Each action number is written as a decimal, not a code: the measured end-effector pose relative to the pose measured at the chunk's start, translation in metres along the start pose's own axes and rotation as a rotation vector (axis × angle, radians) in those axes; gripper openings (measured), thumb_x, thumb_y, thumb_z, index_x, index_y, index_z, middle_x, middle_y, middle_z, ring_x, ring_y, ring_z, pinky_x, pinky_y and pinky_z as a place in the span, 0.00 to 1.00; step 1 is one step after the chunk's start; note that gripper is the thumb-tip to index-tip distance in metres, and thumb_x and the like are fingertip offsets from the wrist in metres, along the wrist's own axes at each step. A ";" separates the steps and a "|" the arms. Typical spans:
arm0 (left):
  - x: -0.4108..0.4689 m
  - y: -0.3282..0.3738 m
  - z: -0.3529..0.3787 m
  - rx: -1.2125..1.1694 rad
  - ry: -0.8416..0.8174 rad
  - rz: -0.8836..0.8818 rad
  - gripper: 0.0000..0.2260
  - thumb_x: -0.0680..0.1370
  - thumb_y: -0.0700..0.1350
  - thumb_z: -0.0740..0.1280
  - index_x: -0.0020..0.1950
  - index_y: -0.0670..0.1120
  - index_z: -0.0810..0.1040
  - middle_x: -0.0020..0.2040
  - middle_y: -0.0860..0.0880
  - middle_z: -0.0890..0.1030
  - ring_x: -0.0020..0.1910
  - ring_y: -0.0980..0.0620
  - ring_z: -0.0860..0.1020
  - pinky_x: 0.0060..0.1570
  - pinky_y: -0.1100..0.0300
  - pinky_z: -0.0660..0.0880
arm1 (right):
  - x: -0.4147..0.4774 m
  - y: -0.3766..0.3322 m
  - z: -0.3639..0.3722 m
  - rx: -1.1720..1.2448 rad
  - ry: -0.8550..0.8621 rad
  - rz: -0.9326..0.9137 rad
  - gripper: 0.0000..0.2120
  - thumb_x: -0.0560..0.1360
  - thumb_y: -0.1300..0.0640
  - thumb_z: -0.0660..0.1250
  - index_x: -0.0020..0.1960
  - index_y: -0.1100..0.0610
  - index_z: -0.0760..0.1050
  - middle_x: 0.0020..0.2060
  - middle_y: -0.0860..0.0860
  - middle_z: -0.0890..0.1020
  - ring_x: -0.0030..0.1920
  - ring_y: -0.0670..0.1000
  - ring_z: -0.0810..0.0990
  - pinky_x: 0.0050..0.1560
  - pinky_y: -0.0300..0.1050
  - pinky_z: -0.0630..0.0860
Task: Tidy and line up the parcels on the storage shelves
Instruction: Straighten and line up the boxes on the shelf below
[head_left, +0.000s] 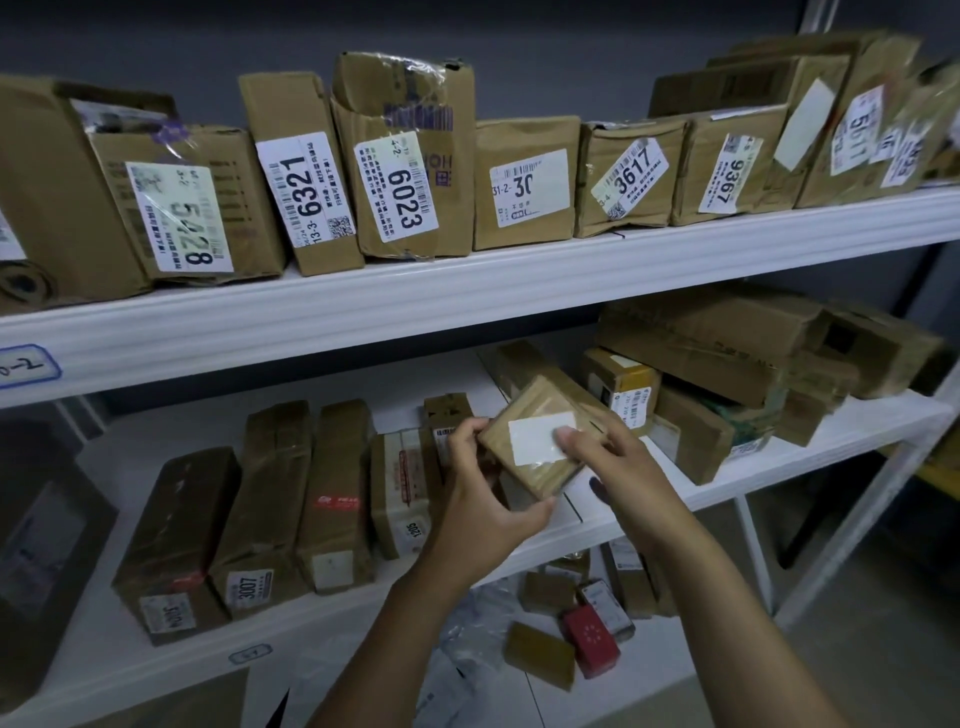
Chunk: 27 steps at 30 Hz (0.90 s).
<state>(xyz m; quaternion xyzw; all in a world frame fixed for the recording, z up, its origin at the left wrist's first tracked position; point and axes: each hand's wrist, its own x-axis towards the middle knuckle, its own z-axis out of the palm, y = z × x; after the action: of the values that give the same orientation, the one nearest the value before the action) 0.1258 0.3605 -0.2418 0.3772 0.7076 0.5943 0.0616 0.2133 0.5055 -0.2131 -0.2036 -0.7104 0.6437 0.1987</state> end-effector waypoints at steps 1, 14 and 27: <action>0.001 -0.001 0.003 0.023 0.017 0.028 0.40 0.64 0.48 0.77 0.64 0.69 0.55 0.63 0.66 0.67 0.64 0.60 0.71 0.62 0.58 0.74 | 0.001 0.000 0.001 0.051 -0.036 0.044 0.31 0.68 0.35 0.71 0.68 0.40 0.68 0.62 0.45 0.75 0.59 0.45 0.75 0.58 0.45 0.71; 0.023 -0.023 0.008 0.374 -0.252 -0.042 0.34 0.72 0.50 0.74 0.75 0.51 0.65 0.70 0.58 0.63 0.69 0.61 0.63 0.71 0.61 0.62 | 0.041 0.034 -0.015 -0.074 -0.044 -0.043 0.14 0.73 0.50 0.72 0.57 0.44 0.78 0.58 0.43 0.76 0.58 0.45 0.75 0.55 0.42 0.75; 0.011 -0.037 0.004 0.988 -0.364 -0.130 0.36 0.79 0.58 0.62 0.79 0.44 0.49 0.79 0.46 0.49 0.78 0.48 0.48 0.75 0.55 0.45 | 0.049 0.066 -0.008 -0.398 0.154 -0.117 0.27 0.70 0.53 0.75 0.68 0.49 0.73 0.68 0.49 0.67 0.66 0.52 0.67 0.65 0.52 0.73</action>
<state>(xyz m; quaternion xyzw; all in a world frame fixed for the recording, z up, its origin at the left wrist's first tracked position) 0.1031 0.3704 -0.2715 0.4137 0.9031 0.1097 0.0349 0.1791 0.5445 -0.2773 -0.2458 -0.8169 0.4606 0.2451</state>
